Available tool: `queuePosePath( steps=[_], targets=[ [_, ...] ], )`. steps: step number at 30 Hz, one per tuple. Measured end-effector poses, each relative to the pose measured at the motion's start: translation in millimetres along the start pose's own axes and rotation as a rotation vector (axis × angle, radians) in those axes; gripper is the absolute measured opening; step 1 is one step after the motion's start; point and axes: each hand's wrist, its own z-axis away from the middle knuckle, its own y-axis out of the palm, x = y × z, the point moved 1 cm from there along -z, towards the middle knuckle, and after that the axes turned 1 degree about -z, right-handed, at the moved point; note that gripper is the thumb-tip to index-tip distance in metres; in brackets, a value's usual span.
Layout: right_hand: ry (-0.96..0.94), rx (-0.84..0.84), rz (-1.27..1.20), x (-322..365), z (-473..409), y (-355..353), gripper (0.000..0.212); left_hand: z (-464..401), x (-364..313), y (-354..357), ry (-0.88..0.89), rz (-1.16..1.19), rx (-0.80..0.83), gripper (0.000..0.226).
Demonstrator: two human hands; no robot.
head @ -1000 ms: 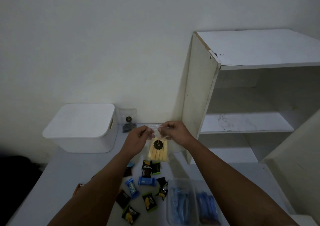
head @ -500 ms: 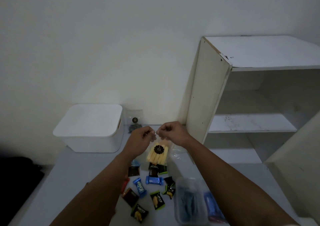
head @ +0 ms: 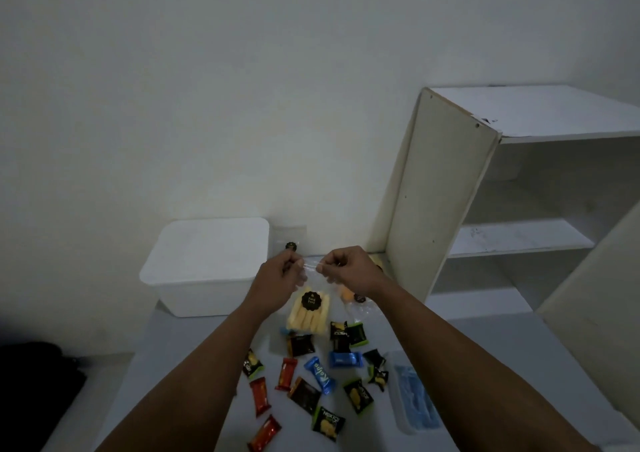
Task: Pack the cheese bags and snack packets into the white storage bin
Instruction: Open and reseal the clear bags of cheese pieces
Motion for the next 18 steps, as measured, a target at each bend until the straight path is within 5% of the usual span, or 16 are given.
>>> queuePosePath(
  steps=[18],
  targets=[
    [-0.002, -0.2, 0.016, 32, 37, 56, 0.012, 23, 0, -57, 0.097, -0.012, 0.142, 0.015]
  ],
)
